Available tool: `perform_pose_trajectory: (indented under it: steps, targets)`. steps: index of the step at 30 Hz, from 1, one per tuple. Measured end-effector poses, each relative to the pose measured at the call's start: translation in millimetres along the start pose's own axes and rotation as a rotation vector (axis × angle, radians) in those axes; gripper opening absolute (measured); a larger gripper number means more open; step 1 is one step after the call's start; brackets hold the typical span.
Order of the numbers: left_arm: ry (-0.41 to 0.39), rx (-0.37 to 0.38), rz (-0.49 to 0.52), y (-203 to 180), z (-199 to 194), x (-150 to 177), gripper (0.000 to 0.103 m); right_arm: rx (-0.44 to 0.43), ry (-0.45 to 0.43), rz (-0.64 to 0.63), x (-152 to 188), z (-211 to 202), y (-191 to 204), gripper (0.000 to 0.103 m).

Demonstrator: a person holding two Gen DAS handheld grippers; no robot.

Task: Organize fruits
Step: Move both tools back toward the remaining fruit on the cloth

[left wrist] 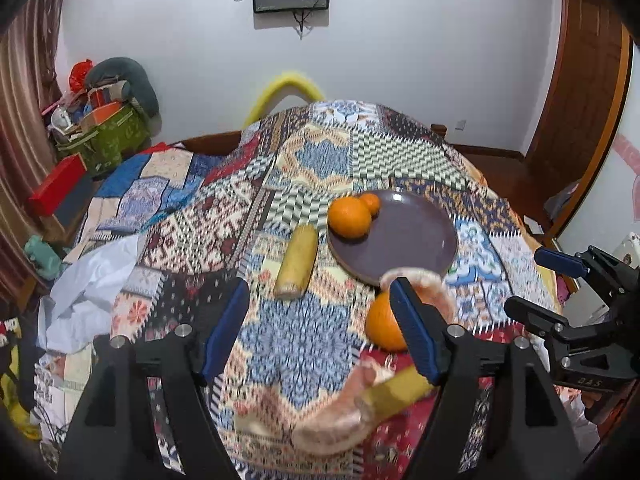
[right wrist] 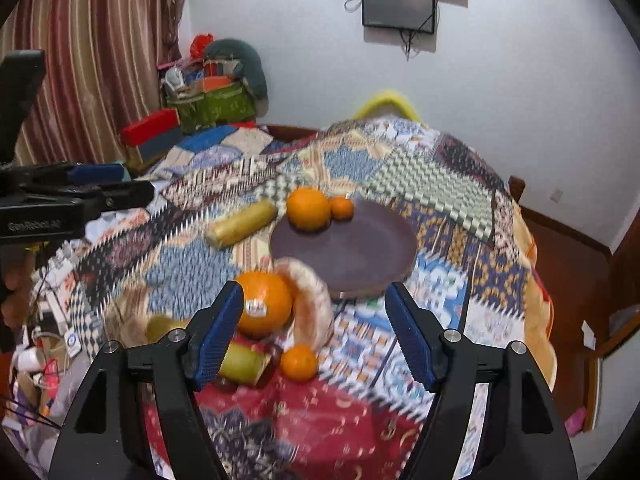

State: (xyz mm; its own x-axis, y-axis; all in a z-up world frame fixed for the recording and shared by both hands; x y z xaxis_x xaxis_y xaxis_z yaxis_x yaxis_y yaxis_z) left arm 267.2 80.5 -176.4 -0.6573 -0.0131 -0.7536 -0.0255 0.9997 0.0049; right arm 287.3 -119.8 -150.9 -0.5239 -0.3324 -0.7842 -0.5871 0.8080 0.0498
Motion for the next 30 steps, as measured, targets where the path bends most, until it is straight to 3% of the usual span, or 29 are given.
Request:
perform_pose_trajectory:
  steps: [10, 17, 26, 30]
  targets:
    - [0.132, -0.003, -0.068, 15.3, 26.5, 64.3, 0.073, -0.013, 0.121, 0.018, 54.9, 12.6, 11.5, 0.070]
    - [0.202, -0.038, -0.041, 18.7, 53.3, 95.9, 0.073, -0.039, 0.202, 0.033, 84.9, 27.7, 23.4, 0.070]
    - [0.244, -0.015, -0.054, 20.1, 65.0, 115.4, 0.073, -0.108, 0.241, 0.081, 91.8, 43.1, 43.8, 0.070]
    - [0.239, -0.011, -0.049, 14.7, 61.9, 114.8, 0.073, -0.100, 0.231, 0.079, 88.4, 45.8, 46.9, 0.070]
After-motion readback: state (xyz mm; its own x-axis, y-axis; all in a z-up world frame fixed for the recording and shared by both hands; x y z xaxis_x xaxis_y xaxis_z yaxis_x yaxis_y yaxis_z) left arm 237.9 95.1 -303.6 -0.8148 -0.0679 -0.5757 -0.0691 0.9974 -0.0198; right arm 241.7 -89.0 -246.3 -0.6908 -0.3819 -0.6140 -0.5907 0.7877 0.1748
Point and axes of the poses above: each gripper's, at about its wrist camera, not at the fingertips, and z roughly the way its jaws point, y to its left, x to its underside, the point moved 10 cm from there along z, roughly the way its jaws point, and after that the axes turned 5 degrees about -y, right-handed, at the moved point
